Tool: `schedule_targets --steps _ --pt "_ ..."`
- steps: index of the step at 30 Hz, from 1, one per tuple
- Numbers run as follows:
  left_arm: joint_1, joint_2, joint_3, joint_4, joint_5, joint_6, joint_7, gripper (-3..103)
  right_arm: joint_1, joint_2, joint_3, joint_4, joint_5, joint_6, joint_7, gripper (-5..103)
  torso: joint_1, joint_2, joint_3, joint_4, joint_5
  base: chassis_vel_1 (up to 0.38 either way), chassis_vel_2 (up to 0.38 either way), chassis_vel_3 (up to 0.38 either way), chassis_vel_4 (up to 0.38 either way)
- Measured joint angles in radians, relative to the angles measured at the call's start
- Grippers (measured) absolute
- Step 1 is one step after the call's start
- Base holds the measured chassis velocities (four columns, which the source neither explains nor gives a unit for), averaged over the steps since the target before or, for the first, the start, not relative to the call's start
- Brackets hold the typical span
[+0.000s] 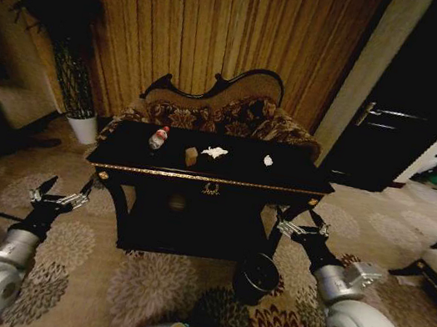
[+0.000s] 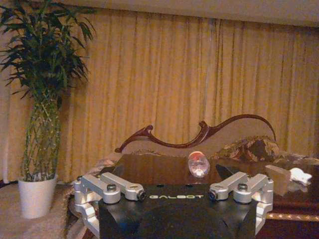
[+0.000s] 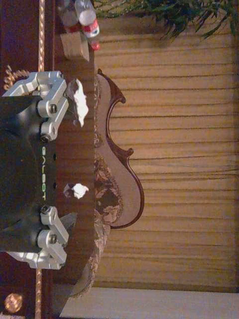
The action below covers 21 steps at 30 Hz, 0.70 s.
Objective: Move to the front of the table and place the trash on the table into the trash bin.
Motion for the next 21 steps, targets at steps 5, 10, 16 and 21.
schedule_targets --steps 5,10,16,21 --pt "0.001 -0.003 0.001 -0.002 0.001 0.000 0.001 100 0.002 0.001 0.000 -0.002 0.000 0.000 0.000 100 0.000 0.000 0.000 0.0005 0.0000 -0.184 0.187 0.191 -0.196" --pt "0.003 -0.003 0.001 -0.003 0.004 -0.006 0.006 100 0.008 0.004 -0.001 -0.010 0.000 0.000 0.003 100 0.000 0.000 0.000 0.0004 -0.0001 -0.177 0.181 0.172 -0.189" --pt "0.009 -0.003 -0.008 -0.012 0.004 -0.013 0.010 100 0.027 0.003 -0.009 -0.020 0.004 0.001 0.017 100 0.000 0.000 0.000 0.0004 -0.0001 -0.173 0.163 0.181 -0.174" --pt "0.002 0.001 -0.011 -0.023 0.003 0.002 0.005 100 0.057 -0.007 -0.016 -0.025 0.054 -0.026 0.051 100 0.001 0.000 0.000 0.0004 0.0000 -0.101 0.094 0.116 -0.106"
